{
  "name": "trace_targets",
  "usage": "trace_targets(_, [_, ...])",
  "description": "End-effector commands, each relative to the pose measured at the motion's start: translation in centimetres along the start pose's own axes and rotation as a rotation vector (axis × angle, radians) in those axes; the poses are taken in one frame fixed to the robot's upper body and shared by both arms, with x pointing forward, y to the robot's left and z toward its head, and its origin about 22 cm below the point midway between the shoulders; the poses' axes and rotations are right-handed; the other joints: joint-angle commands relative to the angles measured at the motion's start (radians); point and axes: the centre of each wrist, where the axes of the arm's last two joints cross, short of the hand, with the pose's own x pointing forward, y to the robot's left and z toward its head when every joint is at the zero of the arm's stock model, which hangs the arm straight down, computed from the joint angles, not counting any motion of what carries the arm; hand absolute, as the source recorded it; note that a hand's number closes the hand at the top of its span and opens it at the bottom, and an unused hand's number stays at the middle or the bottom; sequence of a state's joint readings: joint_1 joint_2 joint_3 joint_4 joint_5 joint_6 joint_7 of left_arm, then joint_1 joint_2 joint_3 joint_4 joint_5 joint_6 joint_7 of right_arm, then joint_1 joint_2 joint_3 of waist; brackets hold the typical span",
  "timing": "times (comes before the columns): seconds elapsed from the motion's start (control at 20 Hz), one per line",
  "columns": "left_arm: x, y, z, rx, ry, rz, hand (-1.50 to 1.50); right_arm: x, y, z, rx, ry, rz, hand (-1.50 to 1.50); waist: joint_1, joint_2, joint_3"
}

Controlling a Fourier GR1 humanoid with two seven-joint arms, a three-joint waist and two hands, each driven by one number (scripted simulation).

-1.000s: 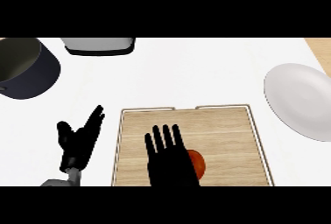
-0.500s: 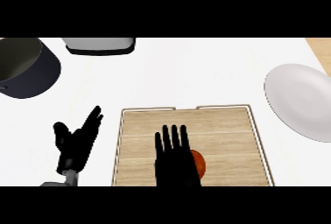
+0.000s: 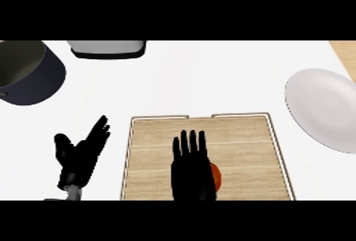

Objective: Pick the tomato from the tray and place it in the plate

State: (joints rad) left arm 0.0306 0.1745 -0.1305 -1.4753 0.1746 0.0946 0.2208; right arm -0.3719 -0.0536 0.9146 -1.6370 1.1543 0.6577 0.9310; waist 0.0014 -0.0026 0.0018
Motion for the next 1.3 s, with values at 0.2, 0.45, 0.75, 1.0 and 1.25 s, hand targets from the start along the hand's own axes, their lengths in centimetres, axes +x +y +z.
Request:
trace_targets(0.2, [-0.1, -0.5, 0.2, -0.013, 0.021, 0.01, 0.0, 0.1, 2.5, 0.1, 0.103, 0.017, 0.146, 1.5, 0.0, 0.002, -0.002])
trace_targets(0.45, [-0.2, 0.0, -0.7, 0.015, 0.028, -0.008, 0.0, 1.1, 2.4, -0.1, 0.047, 0.003, 0.162, 1.5, 0.0, 0.002, -0.002])
trace_targets(0.75, [0.0, 0.6, -0.4, 0.027, -0.006, 0.006, 0.0, -5.3, 0.3, -5.4, 0.003, 0.382, -0.244, 1.5, -0.014, 0.014, 0.002])
trace_targets(1.0, [-0.4, -0.1, 0.3, 0.004, -0.017, 0.013, 0.0, -12.1, -1.6, -7.7, -0.115, 0.75, -0.637, 1.5, 0.007, 0.027, 0.007])
trace_targets(1.25, [-0.1, -1.0, -0.3, -0.054, -0.007, -0.006, 0.0, -13.1, -5.7, -9.4, -0.522, 0.879, -0.737, 1.5, 0.051, 0.029, 0.001])
